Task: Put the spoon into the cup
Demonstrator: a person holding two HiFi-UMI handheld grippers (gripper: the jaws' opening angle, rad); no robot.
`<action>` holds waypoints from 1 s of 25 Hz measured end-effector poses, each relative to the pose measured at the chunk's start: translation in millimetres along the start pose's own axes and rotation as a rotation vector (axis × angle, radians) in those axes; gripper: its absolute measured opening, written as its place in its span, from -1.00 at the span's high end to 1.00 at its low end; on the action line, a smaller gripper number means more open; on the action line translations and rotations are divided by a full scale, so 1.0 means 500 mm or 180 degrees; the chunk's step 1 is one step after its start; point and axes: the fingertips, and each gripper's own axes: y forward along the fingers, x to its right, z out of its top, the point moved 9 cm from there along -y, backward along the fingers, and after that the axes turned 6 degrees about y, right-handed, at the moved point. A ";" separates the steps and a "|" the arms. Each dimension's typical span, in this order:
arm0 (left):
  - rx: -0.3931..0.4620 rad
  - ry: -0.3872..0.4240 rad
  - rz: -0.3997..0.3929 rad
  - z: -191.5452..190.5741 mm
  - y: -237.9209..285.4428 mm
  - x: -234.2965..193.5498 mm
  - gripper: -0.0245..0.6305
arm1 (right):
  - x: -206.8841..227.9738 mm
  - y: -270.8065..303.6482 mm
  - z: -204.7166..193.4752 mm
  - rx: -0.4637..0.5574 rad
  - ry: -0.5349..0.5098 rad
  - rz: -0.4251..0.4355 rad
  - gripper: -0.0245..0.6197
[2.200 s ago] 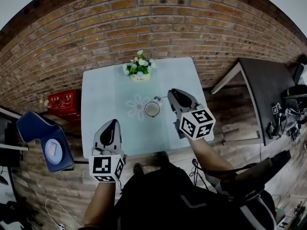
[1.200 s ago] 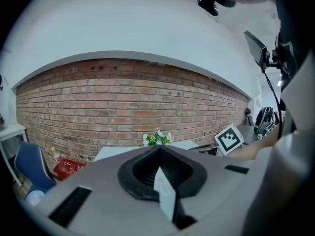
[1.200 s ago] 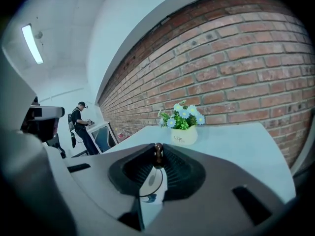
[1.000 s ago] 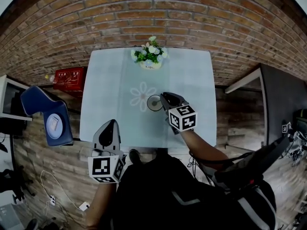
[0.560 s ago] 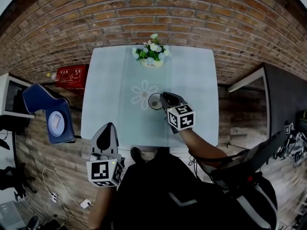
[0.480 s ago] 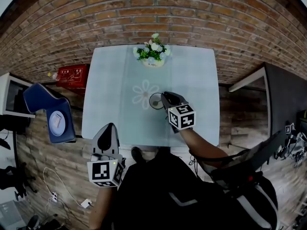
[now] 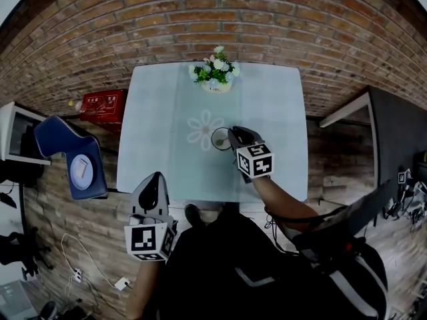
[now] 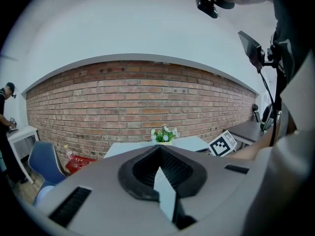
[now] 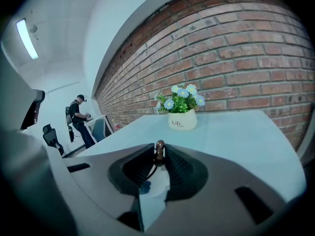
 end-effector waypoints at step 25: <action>0.0449 -0.0033 -0.0916 0.084 0.043 -0.022 0.90 | -0.150 -0.255 0.199 0.0962 -0.0271 -0.0317 0.70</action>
